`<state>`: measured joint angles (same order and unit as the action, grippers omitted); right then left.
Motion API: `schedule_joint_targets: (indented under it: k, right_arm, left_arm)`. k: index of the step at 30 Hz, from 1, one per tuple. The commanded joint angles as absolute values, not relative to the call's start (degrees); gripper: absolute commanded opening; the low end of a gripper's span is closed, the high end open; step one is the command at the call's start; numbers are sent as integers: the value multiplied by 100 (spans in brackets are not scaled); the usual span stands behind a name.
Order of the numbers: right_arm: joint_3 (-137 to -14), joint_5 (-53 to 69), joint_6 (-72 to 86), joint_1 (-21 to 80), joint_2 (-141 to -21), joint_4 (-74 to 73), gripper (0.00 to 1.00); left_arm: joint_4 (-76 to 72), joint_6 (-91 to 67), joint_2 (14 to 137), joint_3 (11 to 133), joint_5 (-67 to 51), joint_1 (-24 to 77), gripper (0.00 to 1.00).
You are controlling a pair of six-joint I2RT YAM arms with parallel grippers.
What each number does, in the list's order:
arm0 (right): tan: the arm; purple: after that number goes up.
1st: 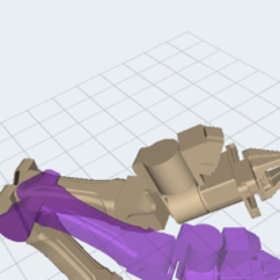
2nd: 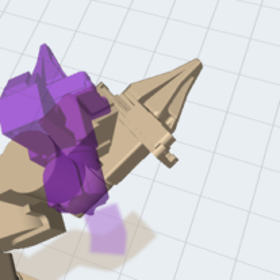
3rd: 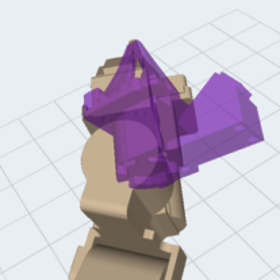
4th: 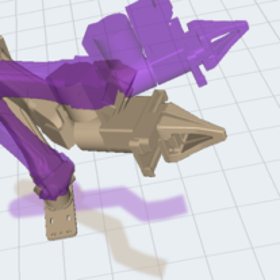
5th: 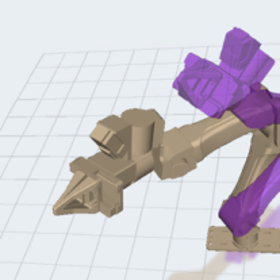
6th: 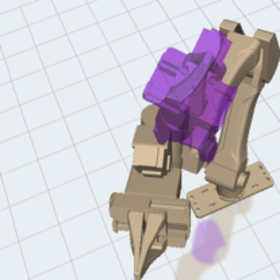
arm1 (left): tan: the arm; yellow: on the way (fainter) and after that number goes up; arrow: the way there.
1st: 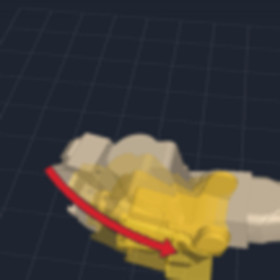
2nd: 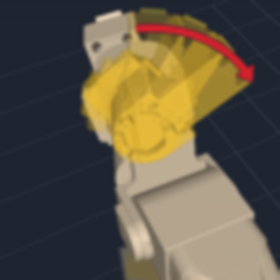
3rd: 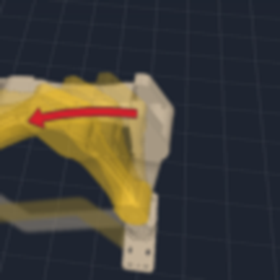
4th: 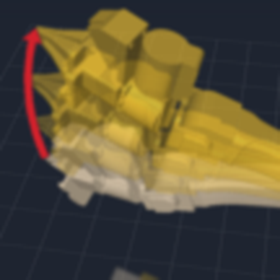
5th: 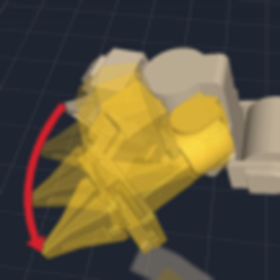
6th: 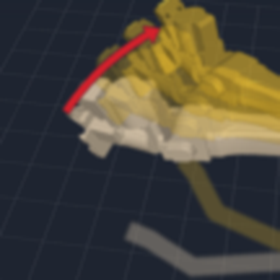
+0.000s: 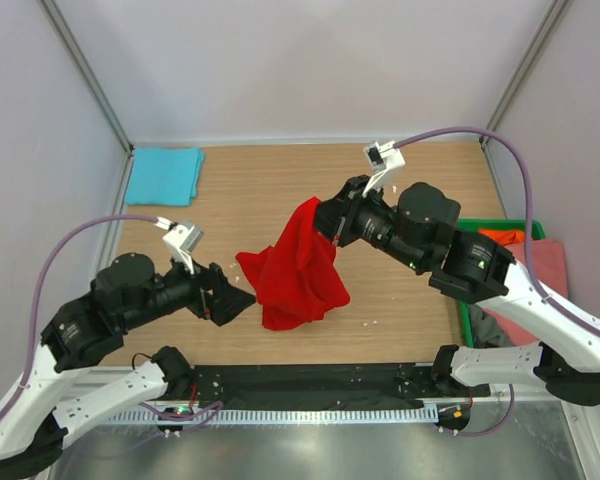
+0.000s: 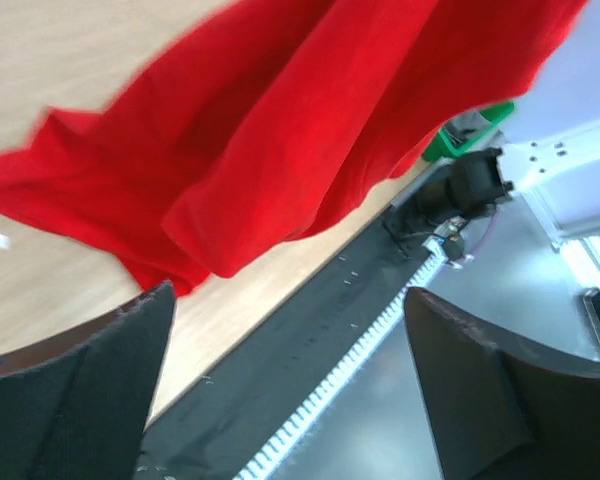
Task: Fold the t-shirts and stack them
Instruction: Flatten the tshirt out
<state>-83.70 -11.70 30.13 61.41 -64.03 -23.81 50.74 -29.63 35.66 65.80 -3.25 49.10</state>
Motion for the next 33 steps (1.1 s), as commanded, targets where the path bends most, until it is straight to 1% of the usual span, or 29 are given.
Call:
schedule_joint_targets:
  k: [1, 4, 6, 7, 8, 10, 11, 12, 13, 15, 17, 19, 20, 21, 22, 24, 27, 29, 33]
  right_arm:
    - [-9034, -1957, 3417, 6161, -6372, -2548, 1]
    - [-9544, -2337, 3751, 6170, -6600, -2978, 1]
    - [-9939, -2706, 3902, 6161, -6819, -3426, 1]
    - [-10054, -2855, 4137, 6161, -6881, -3593, 1]
    - [-10211, -3022, 4183, 6161, -6943, -3777, 1]
    - [-10327, -3207, 4350, 6161, -7048, -3919, 1]
    - [-10405, -3260, 4385, 6161, -7075, -3946, 1]
    - [-10458, -3400, 4438, 6161, -7101, -3998, 1]
    - [-10511, -3471, 4482, 6161, -7162, -4060, 1]
    - [-10669, -3612, 4579, 6161, -7224, -4253, 1]
    - [-10784, -3647, 4649, 6161, -7260, -4359, 1]
    - [-10819, -3674, 4693, 6152, -7251, -4394, 1]
    - [-10837, -3691, 4711, 6161, -7242, -4403, 1]
    - [-10846, -3683, 4728, 6161, -7233, -4403, 1]
    - [-10846, -3674, 4755, 6170, -7216, -4386, 1]
    - [-10758, -3613, 4790, 6161, -7111, -4307, 1]
    - [-10635, -3533, 4825, 6161, -6962, -4157, 1]
    - [-10617, -3533, 4834, 6161, -6917, -4166, 1]
    - [-10573, -3498, 4860, 6161, -6794, -4148, 1]
  left_arm:
    - [4413, -3585, 3682, 5979, -1001, 4922, 92]
    - [4061, -3613, 3753, 5783, -608, 5176, 86]
    - [3973, -3211, 4085, 6037, 313, 5755, 83]
    - [3973, -3069, 4304, 6238, 638, 6279, 82]
    - [4068, -2946, 4716, 6562, 1546, 6597, 82]
    - [4131, -2630, 5157, 6881, 2613, 7309, 83]
    - [4209, -2602, 5324, 7082, 3237, 8052, 84]
    - [4193, -2515, 5613, 7136, 4148, 8364, 87]
    - [4140, -2331, 5729, 7198, 4496, 8846, 88]
    - [4018, -2111, 6010, 7242, 5016, 9175, 92]
    - [3955, -1995, 6283, 7294, 5018, 9229, 92]
    - [4016, -1960, 6677, 7365, 5045, 9228, 89]
    - [4060, -1995, 6775, 7383, 5132, 9220, 86]
    - [4121, -2073, 6898, 7365, 5272, 9220, 77]
    - [4183, -2144, 7047, 7339, 5543, 9228, 75]
    - [4079, -2145, 7119, 7234, 5616, 9202, 74]
    - [3675, -2162, 7084, 6988, 5336, 8983, 74]
    - [3726, -2293, 7119, 6908, 5178, 8720, 74]
    - [3358, -2145, 7145, 6750, 4651, 8412, 69]
